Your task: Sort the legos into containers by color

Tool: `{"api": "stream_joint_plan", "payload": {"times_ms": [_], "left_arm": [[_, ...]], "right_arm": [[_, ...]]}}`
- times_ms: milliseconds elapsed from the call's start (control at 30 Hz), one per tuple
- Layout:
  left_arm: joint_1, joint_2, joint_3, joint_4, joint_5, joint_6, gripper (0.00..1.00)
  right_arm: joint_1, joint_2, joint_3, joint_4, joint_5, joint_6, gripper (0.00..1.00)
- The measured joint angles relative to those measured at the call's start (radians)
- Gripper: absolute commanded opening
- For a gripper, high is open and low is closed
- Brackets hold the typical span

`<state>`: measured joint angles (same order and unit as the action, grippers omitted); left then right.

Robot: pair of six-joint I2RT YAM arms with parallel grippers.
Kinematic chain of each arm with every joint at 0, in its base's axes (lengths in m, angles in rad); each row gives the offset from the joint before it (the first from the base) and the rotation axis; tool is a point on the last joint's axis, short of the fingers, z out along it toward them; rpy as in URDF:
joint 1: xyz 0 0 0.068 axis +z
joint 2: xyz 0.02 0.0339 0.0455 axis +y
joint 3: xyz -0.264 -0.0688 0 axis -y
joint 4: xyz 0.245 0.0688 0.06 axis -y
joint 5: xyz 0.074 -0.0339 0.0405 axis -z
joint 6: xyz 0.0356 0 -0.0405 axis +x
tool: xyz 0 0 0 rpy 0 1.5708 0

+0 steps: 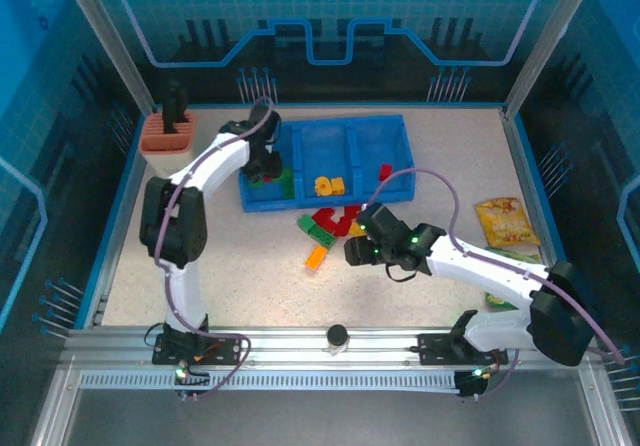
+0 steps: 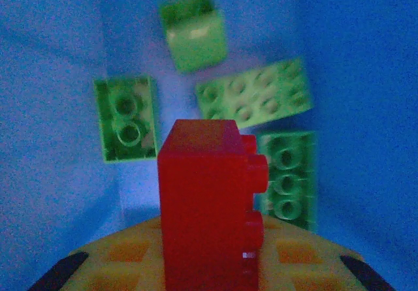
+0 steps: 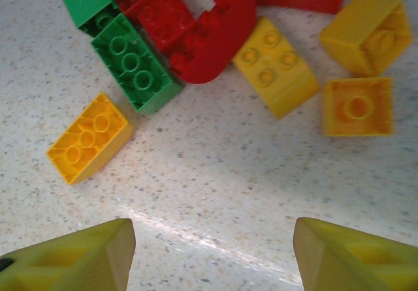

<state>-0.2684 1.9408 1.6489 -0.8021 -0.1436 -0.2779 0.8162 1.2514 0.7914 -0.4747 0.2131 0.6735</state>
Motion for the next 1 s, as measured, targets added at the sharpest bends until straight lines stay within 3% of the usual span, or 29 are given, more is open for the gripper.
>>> {"api": "stream_joint_plan", "payload": {"times_ms": [133,300,400,667,733,767,833,900,1000], "left_arm": [[-0.025,-0.145,0.049,0.053,0.041,-0.003,0.24],[-0.138,-0.147,0.187,0.132,0.108,-0.01,0.24],[-0.235,-0.029,0.3,0.163,0.132,-0.011,0.24],[-0.379,0.398,0.681,0.131,0.19,-0.063,0.26],[-0.384,0.489,0.8,0.097,0.194,-0.072,0.39],[-0.383,0.525,0.846,0.083,0.194,-0.081,0.62],[-0.38,0.561,0.896,0.056,0.193,-0.087,0.83],[-0.378,0.562,0.901,0.029,0.19,-0.088,0.93],[-0.378,0.511,0.841,0.029,0.174,-0.079,0.94]], "right_arm": [[-0.102,-0.183,0.009,-0.119,0.093,0.005,0.65],[-0.4,-0.494,0.039,-0.253,0.163,-0.005,0.67],[-0.499,-0.552,0.056,-0.309,0.124,-0.04,0.67],[-0.51,-0.573,0.014,-0.364,-0.012,-0.077,0.67],[-0.51,-0.589,0.013,-0.368,-0.035,-0.08,0.67],[-0.51,-0.595,0.013,-0.37,-0.045,-0.083,0.67],[-0.51,-0.603,0.013,-0.372,-0.067,-0.086,0.67],[-0.51,-0.6,0.013,-0.372,-0.084,-0.091,0.68],[-0.503,-0.569,0.013,-0.374,-0.098,-0.103,0.68]]}}
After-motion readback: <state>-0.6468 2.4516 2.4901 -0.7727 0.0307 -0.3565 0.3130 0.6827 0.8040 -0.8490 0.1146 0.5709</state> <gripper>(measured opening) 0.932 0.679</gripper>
